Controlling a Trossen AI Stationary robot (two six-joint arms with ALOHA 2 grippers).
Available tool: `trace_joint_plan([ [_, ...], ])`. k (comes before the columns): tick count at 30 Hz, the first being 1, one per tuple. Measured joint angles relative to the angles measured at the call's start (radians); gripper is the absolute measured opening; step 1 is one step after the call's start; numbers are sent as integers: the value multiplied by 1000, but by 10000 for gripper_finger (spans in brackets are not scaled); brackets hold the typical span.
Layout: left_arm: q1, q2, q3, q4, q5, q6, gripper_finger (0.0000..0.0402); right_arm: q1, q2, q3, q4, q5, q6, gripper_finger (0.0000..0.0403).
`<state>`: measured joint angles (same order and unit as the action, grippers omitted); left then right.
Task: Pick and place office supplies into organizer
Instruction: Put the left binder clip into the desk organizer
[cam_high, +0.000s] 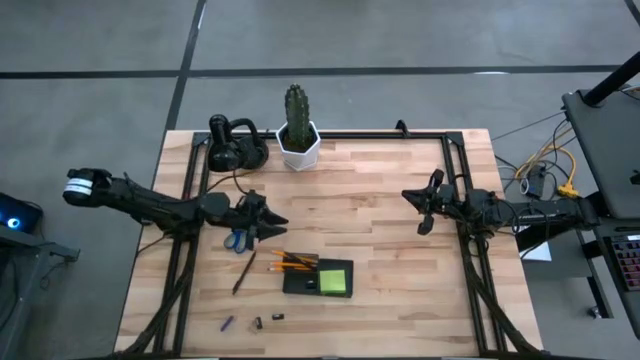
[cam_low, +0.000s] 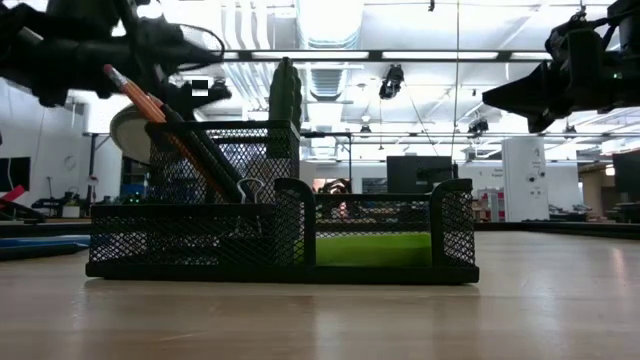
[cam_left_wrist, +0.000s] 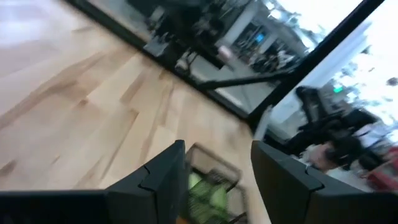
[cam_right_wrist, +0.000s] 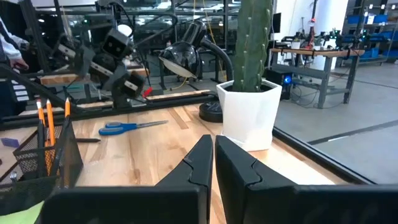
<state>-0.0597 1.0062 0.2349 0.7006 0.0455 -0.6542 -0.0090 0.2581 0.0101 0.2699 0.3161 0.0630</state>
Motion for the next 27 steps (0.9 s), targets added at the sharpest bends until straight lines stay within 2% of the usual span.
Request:
trace_joint_plan([
  [6, 1, -39, 42, -2, 76, -167, 169, 0, 1, 0, -3, 0, 5, 8],
  [15, 0, -32, 132, -15, 28, -176, 169, 0, 1, 0, -3, 0, -27, 8],
  [19, 0, -16, 166, -99, -12, -194, 169, 0, 0, 0, -3, 0, -29, 8],
  [24, 0, 18, 219, -316, -54, -283, 169, 0, 0, 0, -3, 0, -46, 8],
  [27, -1, 45, 245, -390, -57, -309, 169, 0, 0, 0, -3, 0, -48, 8],
])
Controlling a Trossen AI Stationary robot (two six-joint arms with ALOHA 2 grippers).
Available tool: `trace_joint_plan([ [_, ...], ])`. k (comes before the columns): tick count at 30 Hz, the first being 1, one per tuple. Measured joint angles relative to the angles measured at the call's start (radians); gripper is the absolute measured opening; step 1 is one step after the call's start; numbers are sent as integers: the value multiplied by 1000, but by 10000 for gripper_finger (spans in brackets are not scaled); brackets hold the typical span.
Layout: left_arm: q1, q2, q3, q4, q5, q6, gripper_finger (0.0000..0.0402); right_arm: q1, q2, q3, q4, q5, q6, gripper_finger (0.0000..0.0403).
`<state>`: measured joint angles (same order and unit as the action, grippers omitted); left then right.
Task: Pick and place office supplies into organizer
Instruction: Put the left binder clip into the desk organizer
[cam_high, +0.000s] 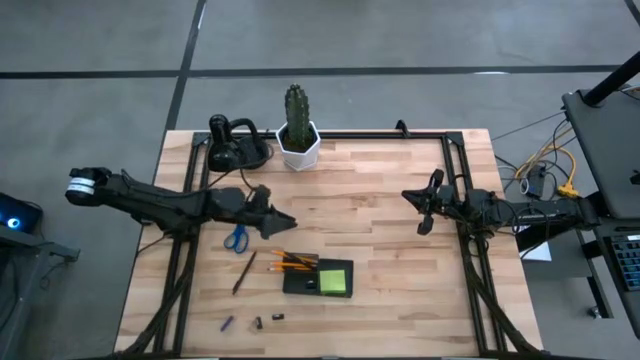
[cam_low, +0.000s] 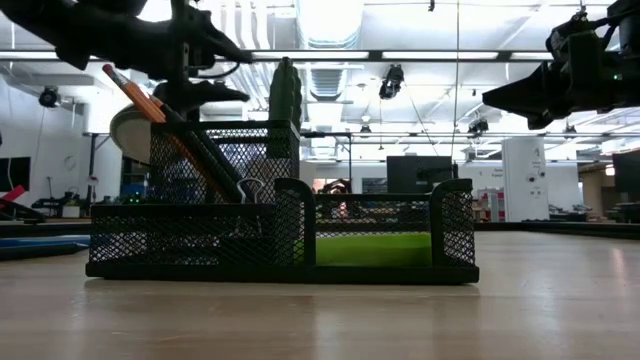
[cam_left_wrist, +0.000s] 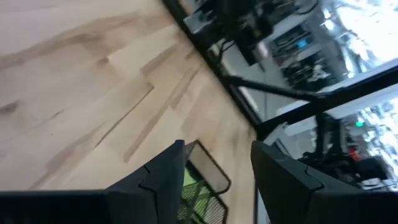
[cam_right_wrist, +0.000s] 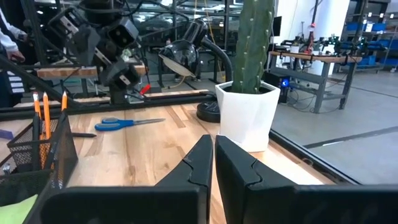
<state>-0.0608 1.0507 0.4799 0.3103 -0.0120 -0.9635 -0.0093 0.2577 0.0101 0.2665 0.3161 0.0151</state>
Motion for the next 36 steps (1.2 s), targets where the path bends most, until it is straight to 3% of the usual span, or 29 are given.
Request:
trace_joint_plan([
  [11, -7, 84, 116, -75, 44, -15, 169, 0, 0, 0, 0, 0, 0, 8],
  [22, -47, 164, 380, -691, 43, -209, 169, 0, 1, 0, 0, 0, -73, 8],
  [29, -61, 237, 603, -1002, 14, -222, 169, 0, 2, 0, -1, 0, -79, 8],
  [36, -131, 313, 817, -1343, 9, -400, 169, 0, 1, 0, 0, 0, -79, 8],
])
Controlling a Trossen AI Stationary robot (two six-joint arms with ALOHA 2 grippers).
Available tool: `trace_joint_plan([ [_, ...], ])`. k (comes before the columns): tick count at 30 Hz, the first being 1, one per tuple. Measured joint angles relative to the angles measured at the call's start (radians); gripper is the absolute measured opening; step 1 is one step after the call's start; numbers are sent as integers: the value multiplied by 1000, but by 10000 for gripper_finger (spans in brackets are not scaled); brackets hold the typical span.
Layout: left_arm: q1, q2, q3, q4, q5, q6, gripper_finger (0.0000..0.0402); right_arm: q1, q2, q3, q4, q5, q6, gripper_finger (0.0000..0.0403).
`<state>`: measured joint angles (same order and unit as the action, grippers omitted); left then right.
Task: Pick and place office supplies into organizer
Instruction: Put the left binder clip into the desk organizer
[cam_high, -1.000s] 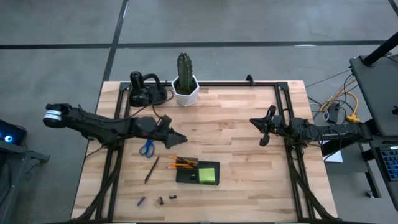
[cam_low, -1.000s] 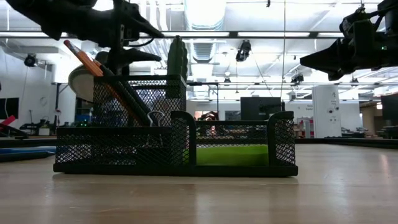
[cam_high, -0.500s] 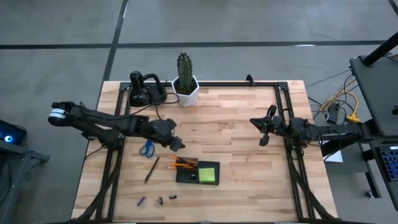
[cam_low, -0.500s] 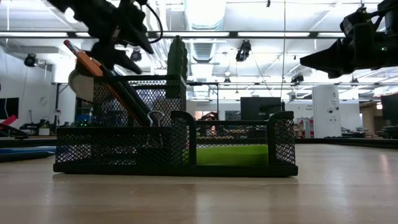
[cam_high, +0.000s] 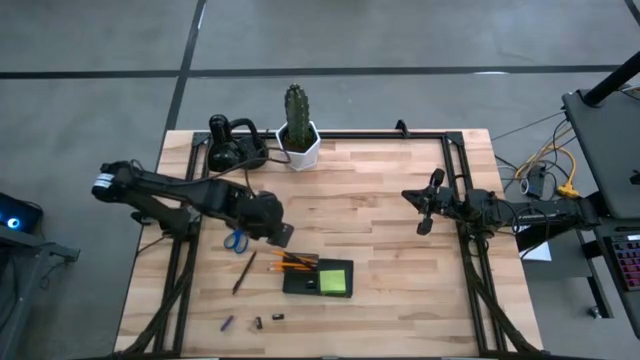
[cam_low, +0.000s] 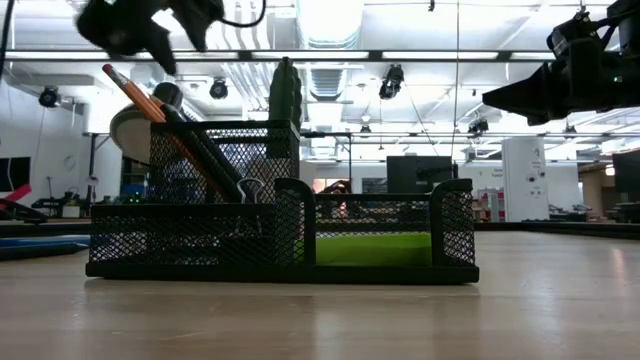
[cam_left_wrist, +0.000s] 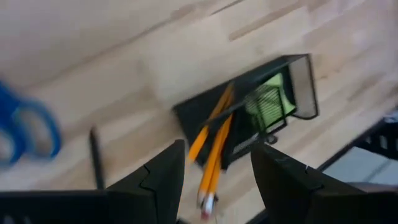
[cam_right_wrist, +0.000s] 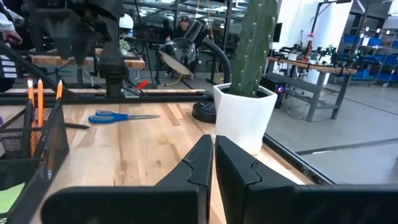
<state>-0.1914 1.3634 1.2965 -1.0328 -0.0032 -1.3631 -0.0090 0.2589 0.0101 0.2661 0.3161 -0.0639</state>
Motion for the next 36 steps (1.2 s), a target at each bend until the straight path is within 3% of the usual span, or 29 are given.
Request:
trace_joint_plan([
  [7, -60, 72, 187, -247, 5, -178, 169, 0, 0, 0, 0, 0, 1, 8],
  [12, -81, 108, 265, -287, 62, -232, 169, 0, 0, 0, -2, 0, 36, 8],
  [19, -157, 159, 259, -290, 142, -417, 169, 0, 8, 0, -48, 0, 111, 8],
  [27, -267, 265, 257, -283, 152, -583, 169, 0, 69, 0, -58, 0, 167, 8],
  [36, -354, 384, 277, -278, 255, -678, 169, 0, 149, 0, -53, 0, 170, 8],
])
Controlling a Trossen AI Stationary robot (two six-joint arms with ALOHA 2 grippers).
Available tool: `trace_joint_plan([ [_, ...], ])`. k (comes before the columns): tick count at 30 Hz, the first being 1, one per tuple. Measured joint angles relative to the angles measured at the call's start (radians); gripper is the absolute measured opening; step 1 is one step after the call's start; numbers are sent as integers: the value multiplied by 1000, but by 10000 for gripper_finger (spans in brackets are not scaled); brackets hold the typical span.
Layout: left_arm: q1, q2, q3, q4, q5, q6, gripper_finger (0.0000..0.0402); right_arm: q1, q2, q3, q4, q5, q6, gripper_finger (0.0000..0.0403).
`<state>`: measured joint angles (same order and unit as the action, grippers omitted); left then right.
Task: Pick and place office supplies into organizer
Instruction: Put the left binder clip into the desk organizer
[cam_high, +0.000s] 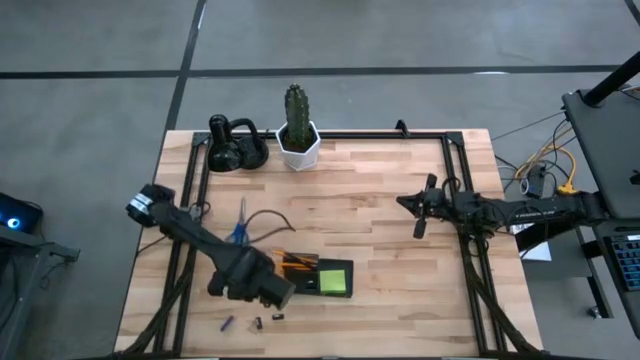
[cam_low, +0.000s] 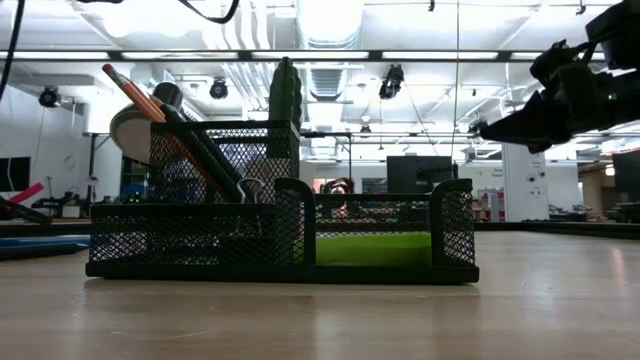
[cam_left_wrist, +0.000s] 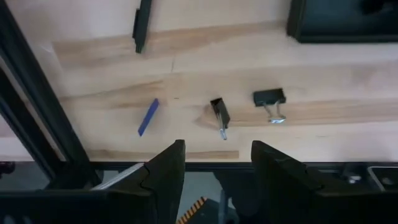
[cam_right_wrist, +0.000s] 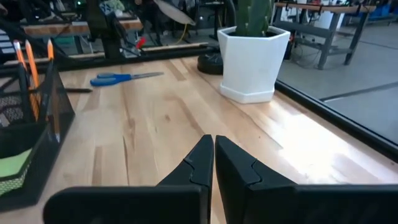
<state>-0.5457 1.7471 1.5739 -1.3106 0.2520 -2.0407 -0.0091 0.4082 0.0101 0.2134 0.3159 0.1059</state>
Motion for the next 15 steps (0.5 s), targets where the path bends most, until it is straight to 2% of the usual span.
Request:
trace_joint_plan([
  [15, -77, 114, -2, 228, 5, -76, 169, 0, 8, 0, 0, 0, 8, 8],
])
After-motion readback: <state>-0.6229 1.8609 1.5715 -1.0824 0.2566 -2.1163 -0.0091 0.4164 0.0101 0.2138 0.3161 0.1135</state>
